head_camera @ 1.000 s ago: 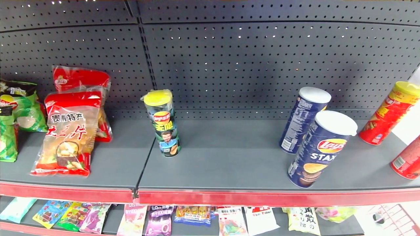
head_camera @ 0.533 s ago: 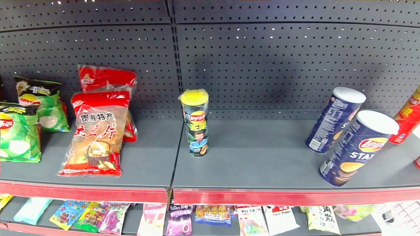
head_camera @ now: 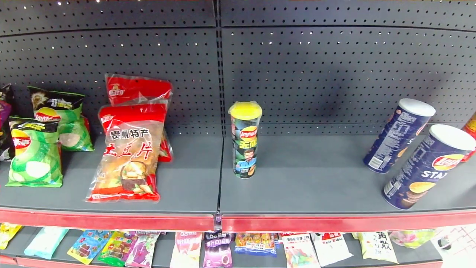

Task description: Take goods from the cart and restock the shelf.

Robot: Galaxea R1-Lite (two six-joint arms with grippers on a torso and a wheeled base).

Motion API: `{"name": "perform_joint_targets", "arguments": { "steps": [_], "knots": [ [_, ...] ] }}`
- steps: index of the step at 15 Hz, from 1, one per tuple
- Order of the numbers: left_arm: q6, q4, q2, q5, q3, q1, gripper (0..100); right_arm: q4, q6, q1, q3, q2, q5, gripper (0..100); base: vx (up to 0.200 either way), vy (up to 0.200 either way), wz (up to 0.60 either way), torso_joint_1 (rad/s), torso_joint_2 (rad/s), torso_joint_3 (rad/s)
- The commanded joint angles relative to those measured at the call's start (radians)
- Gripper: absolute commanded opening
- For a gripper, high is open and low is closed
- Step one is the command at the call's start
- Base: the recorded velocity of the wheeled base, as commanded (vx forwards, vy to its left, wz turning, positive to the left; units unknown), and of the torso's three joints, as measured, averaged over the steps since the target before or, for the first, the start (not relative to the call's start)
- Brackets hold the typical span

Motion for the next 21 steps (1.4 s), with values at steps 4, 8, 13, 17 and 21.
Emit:
{"name": "perform_joint_targets", "arguments": {
  "steps": [4, 8, 13, 17, 21],
  "knots": [
    [-0.001, -0.002, -0.001, -0.004, 0.001, 0.001, 100, -0.014, -0.012, 0.017, 0.008, -0.020, 0.103, 0, 0.000, 0.000, 0.00, 0.000, 0.00, 0.000],
    [0.039, -0.031, 0.001, -0.075, 0.014, 0.001, 100, -0.016, -0.012, 0.015, 0.022, -0.027, 0.100, 0, 0.000, 0.000, 0.00, 0.000, 0.00, 0.000],
    [0.036, -0.031, -0.001, -0.072, 0.014, 0.001, 100, -0.016, -0.015, 0.015, 0.031, -0.023, 0.099, 0, 0.080, 0.000, 0.00, 0.001, 0.00, 0.000],
    [0.036, -0.032, 0.001, -0.078, 0.014, 0.001, 100, -0.016, -0.014, 0.015, 0.033, -0.023, 0.097, 0, 0.050, 0.000, 0.00, -0.005, 0.00, 0.003],
    [0.034, -0.031, 0.002, -0.068, 0.014, 0.001, 100, -0.016, -0.015, 0.017, 0.043, -0.022, 0.103, 0, 0.000, 0.000, 0.00, 0.000, 0.00, 0.000]
  ]
}}
